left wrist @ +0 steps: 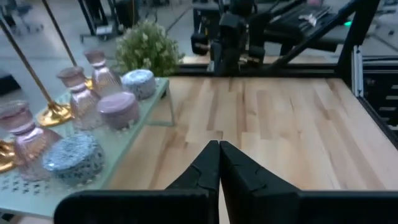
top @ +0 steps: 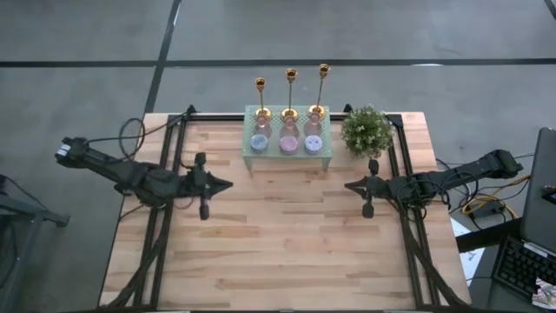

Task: Pick & Place candle stick holders
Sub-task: Return to Home Position

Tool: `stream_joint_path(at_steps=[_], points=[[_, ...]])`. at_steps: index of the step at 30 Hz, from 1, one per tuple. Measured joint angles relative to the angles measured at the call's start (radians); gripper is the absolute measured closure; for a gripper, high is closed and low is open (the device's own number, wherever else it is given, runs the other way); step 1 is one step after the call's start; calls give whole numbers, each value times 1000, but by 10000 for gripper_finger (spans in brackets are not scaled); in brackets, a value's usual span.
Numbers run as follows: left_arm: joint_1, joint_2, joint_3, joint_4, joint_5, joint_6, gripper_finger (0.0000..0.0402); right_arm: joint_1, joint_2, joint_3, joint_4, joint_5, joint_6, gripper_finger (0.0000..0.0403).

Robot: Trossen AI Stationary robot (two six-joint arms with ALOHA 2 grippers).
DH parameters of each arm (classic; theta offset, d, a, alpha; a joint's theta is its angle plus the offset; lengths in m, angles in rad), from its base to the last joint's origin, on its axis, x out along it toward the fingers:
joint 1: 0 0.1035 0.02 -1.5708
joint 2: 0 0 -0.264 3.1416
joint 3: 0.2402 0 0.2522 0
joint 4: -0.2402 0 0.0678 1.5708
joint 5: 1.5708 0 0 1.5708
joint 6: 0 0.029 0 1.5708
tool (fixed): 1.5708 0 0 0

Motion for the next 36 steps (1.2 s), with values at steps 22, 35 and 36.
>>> stream_joint_path(at_steps=[22,35,36], points=[[0,-645,-433,73,62,129,388,0,0,0,0,0,0,394],[2,-730,-544,15,-10,158,388,0,0,0,0,0,-2,394],[1,-730,-558,37,-26,159,387,0,1,0,-1,0,-1,394]])
